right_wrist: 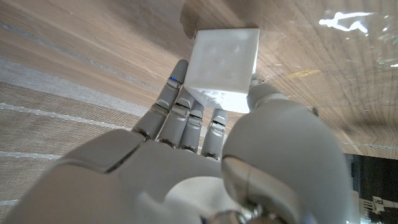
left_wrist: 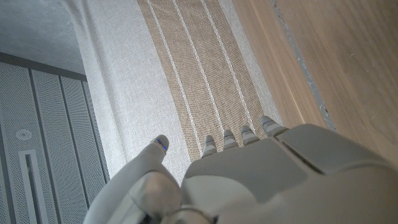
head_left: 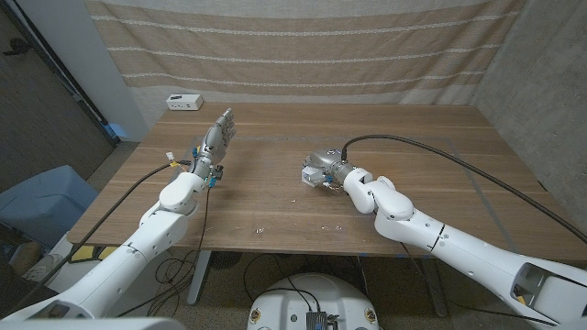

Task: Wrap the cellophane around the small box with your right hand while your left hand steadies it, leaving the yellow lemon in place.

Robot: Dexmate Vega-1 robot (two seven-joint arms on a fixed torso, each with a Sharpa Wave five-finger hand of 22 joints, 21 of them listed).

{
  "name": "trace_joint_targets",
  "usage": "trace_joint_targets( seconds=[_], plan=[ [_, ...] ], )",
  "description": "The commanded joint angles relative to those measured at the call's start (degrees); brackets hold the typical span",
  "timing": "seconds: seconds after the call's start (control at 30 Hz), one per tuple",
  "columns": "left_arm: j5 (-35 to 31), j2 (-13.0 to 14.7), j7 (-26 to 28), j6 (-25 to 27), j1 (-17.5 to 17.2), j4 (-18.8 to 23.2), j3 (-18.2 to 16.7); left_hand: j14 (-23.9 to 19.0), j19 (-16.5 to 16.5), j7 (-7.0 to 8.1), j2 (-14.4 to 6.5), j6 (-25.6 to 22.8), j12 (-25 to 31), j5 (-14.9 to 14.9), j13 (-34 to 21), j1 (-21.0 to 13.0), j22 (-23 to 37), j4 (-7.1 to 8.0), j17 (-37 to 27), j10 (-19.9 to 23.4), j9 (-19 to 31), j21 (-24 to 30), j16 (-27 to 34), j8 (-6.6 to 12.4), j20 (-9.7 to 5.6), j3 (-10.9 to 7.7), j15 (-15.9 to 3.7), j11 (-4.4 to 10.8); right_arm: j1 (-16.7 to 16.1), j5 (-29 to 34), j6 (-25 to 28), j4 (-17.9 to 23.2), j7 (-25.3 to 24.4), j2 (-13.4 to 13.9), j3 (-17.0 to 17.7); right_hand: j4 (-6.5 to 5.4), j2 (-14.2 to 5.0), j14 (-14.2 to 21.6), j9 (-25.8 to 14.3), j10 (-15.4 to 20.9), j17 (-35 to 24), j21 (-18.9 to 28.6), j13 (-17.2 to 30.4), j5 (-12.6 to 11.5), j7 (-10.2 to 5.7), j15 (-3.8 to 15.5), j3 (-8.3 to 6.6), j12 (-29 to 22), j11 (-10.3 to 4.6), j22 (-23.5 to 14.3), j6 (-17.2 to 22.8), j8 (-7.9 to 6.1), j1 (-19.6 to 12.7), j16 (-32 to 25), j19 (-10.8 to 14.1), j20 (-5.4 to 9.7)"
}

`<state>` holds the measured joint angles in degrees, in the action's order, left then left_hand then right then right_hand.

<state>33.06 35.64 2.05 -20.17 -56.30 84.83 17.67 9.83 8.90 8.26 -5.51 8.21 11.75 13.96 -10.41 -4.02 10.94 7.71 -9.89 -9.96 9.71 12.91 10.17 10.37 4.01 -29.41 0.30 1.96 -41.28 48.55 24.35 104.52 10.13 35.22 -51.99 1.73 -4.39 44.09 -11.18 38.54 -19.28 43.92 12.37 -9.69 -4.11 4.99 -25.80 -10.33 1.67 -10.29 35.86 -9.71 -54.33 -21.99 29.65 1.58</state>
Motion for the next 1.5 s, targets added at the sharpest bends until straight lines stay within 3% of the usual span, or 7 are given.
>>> trace_joint_targets(
  seconds=[0.03, 0.93, 1.13, 1.2, 1.27, 1.37, 1.5],
  plan=[
    [-0.06, -0.48, -0.39, 0.47, 1.14, -0.90, 0.63, 6.54, 0.50, 0.04, -2.14, 0.14, -0.27, -0.30, -0.13, -0.40, 0.17, 0.27, -0.05, -2.98, 0.25, -0.06, 0.08, 0.01, 0.33, -0.33, -0.42, -0.27, 0.45, -1.62, 3.00, 1.33, 2.98, 1.34, 0.22, -0.93, 0.57, -2.02, 0.12, -2.82, 0.01, -0.25, -0.03, -0.53, -0.48, 2.58, 2.36, 0.01, 0.20, 0.09, -3.23, -0.26, 2.89, 1.09, -0.75, -2.02],
    [-0.29, -1.09, -0.57, 1.11, 2.70, -2.08, 1.46, 6.67, 0.57, -0.04, -2.28, 0.24, -0.26, -0.31, -0.13, -0.50, 0.18, 0.24, -0.03, -3.06, 0.26, -0.13, 0.06, -0.02, 0.41, -0.49, -0.25, -0.41, -4.41, -23.96, -0.94, 3.59, -7.12, 4.52, 11.57, -8.39, 8.19, -8.63, 0.11, -10.39, -1.29, -4.21, -0.12, -1.89, 1.28, -3.48, 15.21, -0.53, 2.69, -0.07, -11.93, -0.68, 25.37, 3.14, -5.57, -7.87],
    [-0.35, -1.17, -0.82, 1.00, 3.08, -2.42, 1.58, 6.65, 0.57, -0.07, -2.32, 0.24, -0.25, -0.31, -0.13, -0.52, 0.18, 0.23, -0.03, -3.05, 0.26, -0.13, 0.07, -0.01, 0.39, -0.53, -0.31, -0.52, -7.01, -30.71, -4.95, 2.07, -14.14, 3.35, 15.15, -8.83, 7.99, -9.24, 0.12, -10.75, -1.52, -4.48, -0.11, -2.15, 1.97, -4.03, 15.72, -0.64, 2.63, -0.10, -11.73, -1.03, 26.63, 3.25, -5.68, -8.21],
    [-0.42, -1.22, -0.78, 0.96, 3.16, -2.46, 1.62, 6.65, 0.58, -0.03, -2.33, 0.26, -0.24, -0.31, -0.13, -0.52, 0.18, 0.23, -0.03, -3.03, 0.26, -0.14, 0.07, -0.02, 0.37, -0.54, -0.35, -0.45, -7.56, -31.35, -4.39, 2.16, -16.50, 2.75, 15.66, -7.98, 5.76, -8.95, 0.15, -10.38, -1.81, -4.55, -0.11, -2.79, 2.51, -3.93, 14.50, -0.98, 2.88, -0.13, -10.97, -1.50, 24.97, 2.83, -5.26, -8.18],
    [-0.32, -1.24, -0.90, 0.96, 3.20, -2.47, 1.64, 6.66, 0.58, -0.03, -2.33, 0.32, -0.26, -0.31, -0.13, -0.53, 0.18, 0.23, -0.03, -3.07, 0.26, -0.14, 0.07, -0.04, 0.38, -0.55, -0.33, -0.43, -7.82, -31.30, -3.58, 2.34, -18.64, 2.40, 15.83, -5.04, 1.50, -8.99, 0.22, -9.92, -1.89, -4.73, -0.15, -3.01, 2.78, -3.78, 11.52, -1.31, 2.81, -0.18, -9.88, -1.92, 19.98, 2.48, -4.78, -7.77],
    [-0.34, -1.28, -0.88, 0.99, 3.24, -2.47, 1.69, 6.67, 0.60, -0.04, -2.33, 0.33, -0.29, -0.32, -0.13, -0.54, 0.18, 0.22, -0.03, -3.16, 0.26, -0.15, 0.07, -0.04, 0.39, -0.56, -0.33, -0.47, -7.50, -30.12, -0.01, 2.83, -21.34, 1.61, 15.51, -2.54, -1.03, -9.64, 0.25, -9.71, -2.08, -4.88, -0.19, -2.67, 2.63, -3.03, 9.58, -1.40, 2.40, -0.18, -9.39, -1.95, 16.37, 2.34, -4.60, -6.85],
    [-0.28, -1.32, -1.06, 1.01, 3.29, -2.52, 1.80, 6.68, 0.60, -0.04, -2.33, 0.26, -0.25, -0.32, -0.13, -0.55, 0.18, 0.22, -0.03, -3.07, 0.26, -0.15, 0.07, -0.01, 0.40, -0.58, -0.32, -0.52, -6.57, -28.37, 3.66, 2.66, -24.56, 0.67, 14.79, -0.94, -2.43, -11.00, 0.25, -9.93, -2.39, -5.12, -0.20, -2.11, 2.03, -2.11, 8.62, -1.33, 1.45, -0.18, -8.88, -2.01, 14.36, 2.46, -4.93, -6.13]
  ],
)
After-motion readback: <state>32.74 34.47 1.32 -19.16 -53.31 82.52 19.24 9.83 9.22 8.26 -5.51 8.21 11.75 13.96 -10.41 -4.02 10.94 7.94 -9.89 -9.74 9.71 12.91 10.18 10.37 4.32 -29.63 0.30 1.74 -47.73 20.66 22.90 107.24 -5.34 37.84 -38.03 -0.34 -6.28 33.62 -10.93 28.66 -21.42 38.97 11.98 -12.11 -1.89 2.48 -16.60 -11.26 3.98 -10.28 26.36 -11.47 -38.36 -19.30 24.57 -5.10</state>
